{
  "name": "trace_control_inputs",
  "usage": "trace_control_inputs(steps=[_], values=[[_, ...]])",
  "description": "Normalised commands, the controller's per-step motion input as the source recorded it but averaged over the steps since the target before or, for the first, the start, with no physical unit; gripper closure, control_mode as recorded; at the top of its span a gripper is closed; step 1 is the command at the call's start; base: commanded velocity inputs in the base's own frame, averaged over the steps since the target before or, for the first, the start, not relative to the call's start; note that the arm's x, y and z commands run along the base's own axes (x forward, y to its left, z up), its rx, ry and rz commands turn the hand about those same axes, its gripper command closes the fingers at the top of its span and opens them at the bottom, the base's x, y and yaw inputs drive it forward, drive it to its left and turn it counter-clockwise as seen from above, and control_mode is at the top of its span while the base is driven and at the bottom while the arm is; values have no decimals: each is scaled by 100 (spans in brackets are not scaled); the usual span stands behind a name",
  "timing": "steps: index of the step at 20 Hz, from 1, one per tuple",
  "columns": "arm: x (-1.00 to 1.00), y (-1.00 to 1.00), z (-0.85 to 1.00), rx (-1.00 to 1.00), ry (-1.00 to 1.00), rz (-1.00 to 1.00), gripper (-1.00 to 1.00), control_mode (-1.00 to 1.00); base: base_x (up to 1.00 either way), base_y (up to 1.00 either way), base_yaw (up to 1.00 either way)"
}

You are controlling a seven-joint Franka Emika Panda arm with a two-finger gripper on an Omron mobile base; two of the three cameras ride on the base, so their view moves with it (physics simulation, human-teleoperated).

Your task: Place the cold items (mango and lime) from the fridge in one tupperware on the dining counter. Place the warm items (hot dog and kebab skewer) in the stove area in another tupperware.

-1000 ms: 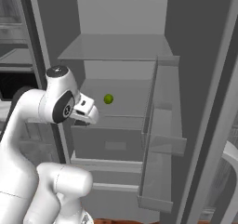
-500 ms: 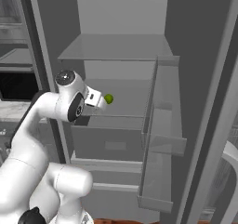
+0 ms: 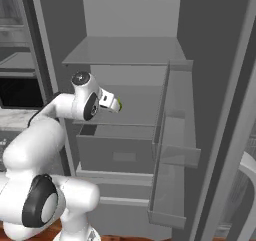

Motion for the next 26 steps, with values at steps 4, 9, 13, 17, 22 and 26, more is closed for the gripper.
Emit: trace_control_inputs(steps=[4, 9, 13, 17, 22, 26], values=[[92, 3, -31, -1, -2, 11, -100, -100, 0, 0, 0], [94, 11, -6, -9, 21, 9, -100, -100, 0, 0, 0], [75, 39, -2, -12, 24, 1, -100, -100, 0, 0, 0], [66, 0, -5, -3, 6, 0, -100, -100, 0, 0, 0], [34, 0, -33, 0, 0, 0, -100, -100, 0, 0, 0], [24, 0, -46, 0, 0, 0, -100, -100, 0, 0, 0]])
